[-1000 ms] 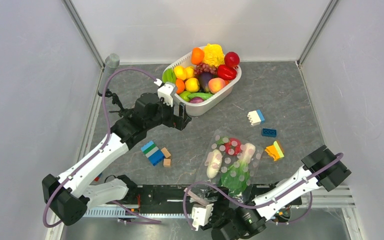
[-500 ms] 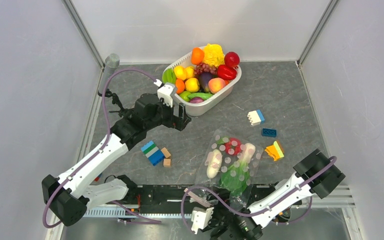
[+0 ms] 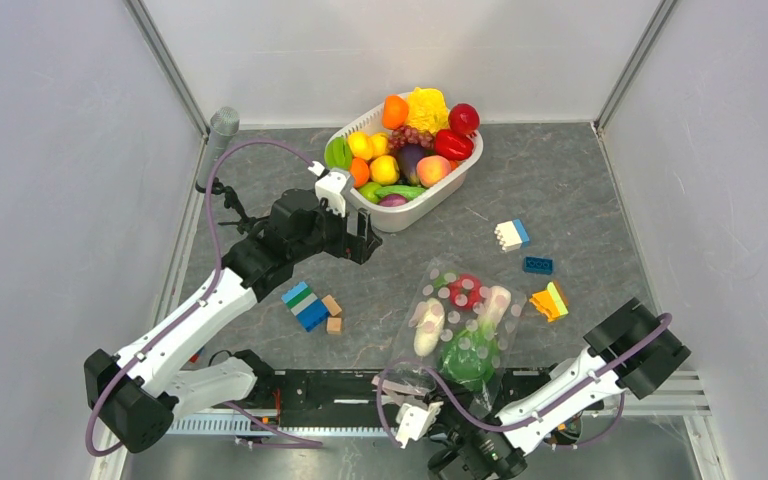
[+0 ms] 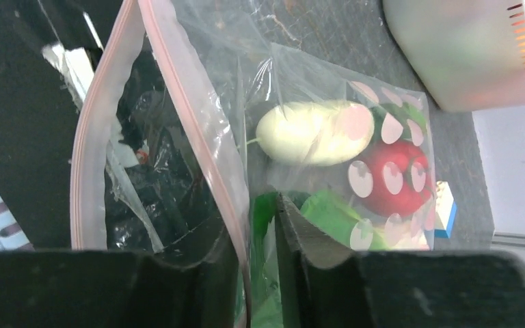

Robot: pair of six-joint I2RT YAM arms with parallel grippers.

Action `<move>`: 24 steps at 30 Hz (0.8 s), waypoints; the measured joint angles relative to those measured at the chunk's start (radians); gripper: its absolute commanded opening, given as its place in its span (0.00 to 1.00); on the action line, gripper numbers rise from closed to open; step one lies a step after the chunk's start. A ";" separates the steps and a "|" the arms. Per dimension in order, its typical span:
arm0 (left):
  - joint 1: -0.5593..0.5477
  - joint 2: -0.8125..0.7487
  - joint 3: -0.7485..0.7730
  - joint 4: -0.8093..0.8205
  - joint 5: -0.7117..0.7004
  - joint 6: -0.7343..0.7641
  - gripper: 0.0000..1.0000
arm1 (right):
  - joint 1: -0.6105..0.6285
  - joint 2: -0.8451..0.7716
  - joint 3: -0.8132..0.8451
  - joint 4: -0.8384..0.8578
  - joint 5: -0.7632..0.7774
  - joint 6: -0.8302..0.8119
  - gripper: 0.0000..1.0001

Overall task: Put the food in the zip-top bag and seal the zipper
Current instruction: Adjust the zipper food storage bag at the center of the board.

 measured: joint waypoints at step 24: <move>0.005 0.043 0.105 -0.060 -0.014 0.025 1.00 | -0.290 -0.871 -0.082 0.477 0.101 -0.481 0.00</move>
